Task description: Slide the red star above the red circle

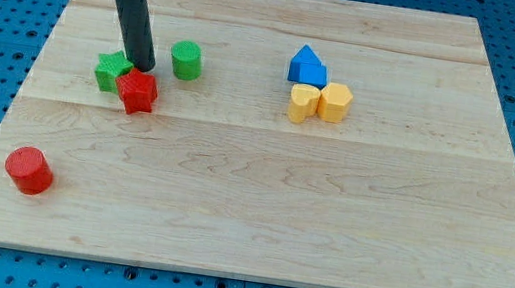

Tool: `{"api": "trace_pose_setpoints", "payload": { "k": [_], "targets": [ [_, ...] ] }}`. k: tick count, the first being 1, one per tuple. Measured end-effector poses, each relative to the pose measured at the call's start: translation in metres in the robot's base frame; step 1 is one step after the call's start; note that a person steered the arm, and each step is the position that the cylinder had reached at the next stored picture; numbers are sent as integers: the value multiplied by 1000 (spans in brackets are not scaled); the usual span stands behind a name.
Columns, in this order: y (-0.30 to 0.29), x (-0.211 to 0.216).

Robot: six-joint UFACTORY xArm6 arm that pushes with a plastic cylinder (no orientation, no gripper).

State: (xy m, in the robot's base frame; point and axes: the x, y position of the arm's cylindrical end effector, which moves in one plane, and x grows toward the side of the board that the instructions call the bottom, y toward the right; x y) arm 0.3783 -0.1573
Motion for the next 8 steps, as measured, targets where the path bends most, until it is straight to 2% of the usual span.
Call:
{"api": "trace_pose_setpoints", "payload": {
  "k": [5,6,7,8],
  "targets": [
    [-14,61],
    [-14,55],
    [8,39],
    [36,43]
  ]
}}
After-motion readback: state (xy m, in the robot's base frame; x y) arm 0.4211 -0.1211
